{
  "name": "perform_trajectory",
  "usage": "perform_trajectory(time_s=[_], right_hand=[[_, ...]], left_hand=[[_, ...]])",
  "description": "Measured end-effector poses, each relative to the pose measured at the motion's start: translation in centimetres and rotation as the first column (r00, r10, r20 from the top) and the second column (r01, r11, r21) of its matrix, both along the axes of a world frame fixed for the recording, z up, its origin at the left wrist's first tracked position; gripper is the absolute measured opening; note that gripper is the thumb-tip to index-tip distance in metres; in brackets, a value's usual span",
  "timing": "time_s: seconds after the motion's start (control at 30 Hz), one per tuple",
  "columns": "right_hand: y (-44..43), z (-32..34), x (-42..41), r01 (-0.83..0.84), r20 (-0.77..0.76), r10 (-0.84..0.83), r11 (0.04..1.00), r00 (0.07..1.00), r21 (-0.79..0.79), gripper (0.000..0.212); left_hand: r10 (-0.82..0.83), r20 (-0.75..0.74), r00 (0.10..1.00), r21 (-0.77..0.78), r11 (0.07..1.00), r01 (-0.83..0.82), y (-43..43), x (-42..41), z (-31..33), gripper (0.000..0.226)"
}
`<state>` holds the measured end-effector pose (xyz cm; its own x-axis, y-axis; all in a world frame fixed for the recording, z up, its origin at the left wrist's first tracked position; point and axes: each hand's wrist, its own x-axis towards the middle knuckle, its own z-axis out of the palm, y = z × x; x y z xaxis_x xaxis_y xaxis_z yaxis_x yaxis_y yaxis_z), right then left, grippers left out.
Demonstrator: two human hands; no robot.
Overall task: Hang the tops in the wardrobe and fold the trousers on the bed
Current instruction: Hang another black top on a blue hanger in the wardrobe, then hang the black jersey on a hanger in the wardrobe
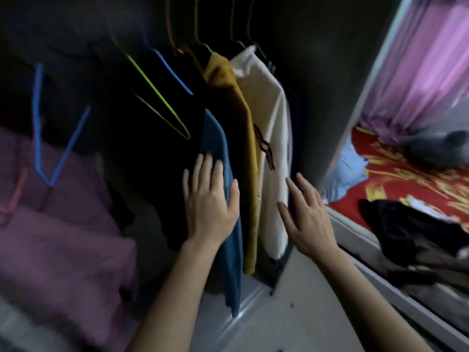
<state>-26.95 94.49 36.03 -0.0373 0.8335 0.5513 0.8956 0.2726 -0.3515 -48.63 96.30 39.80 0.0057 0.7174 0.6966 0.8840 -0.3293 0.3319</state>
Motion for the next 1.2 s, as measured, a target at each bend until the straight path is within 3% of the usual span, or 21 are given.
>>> perform_trajectory(time_s=[0.17,0.33,0.47,0.63,0.9,1.2], right_hand=[[-5.8,-3.3,7.1,0.212,0.061,-0.207,0.974,0.976,-0.084,0.06],[-10.4,-6.2,15.7,0.378,0.055,-0.374,0.916,0.926,-0.135,0.064],[-15.5,-8.5,25.3,0.501,0.04,-0.501,0.85,0.864,-0.161,0.068],[-23.7,-11.2,39.0,0.661,0.018,-0.676,0.714,0.737,-0.229,0.076],[-31.6,-14.5,54.8,0.753,0.069,-0.799,0.528,0.597,-0.393,0.081],[-25.4,-17.4,66.4,0.72,0.033,-0.803,0.514,0.595,-0.466,0.081]], left_hand=[[-0.078,0.105,0.991,-0.179,0.979,0.096,-3.4,6.5,-5.4,0.068],[-0.282,-0.058,0.958,-0.249,0.933,0.26,-5.2,15.5,-8.3,0.064],[-0.426,-0.095,0.9,-0.34,0.863,0.373,-6.4,26.6,-9.8,0.064],[-0.628,-0.167,0.76,-0.39,0.75,0.534,-10.0,42.8,-12.0,0.067],[-0.773,-0.241,0.587,-0.513,0.615,0.599,-15.3,62.0,-15.0,0.067],[-0.799,-0.265,0.541,-0.564,0.583,0.585,-8.8,74.8,-18.9,0.072]])
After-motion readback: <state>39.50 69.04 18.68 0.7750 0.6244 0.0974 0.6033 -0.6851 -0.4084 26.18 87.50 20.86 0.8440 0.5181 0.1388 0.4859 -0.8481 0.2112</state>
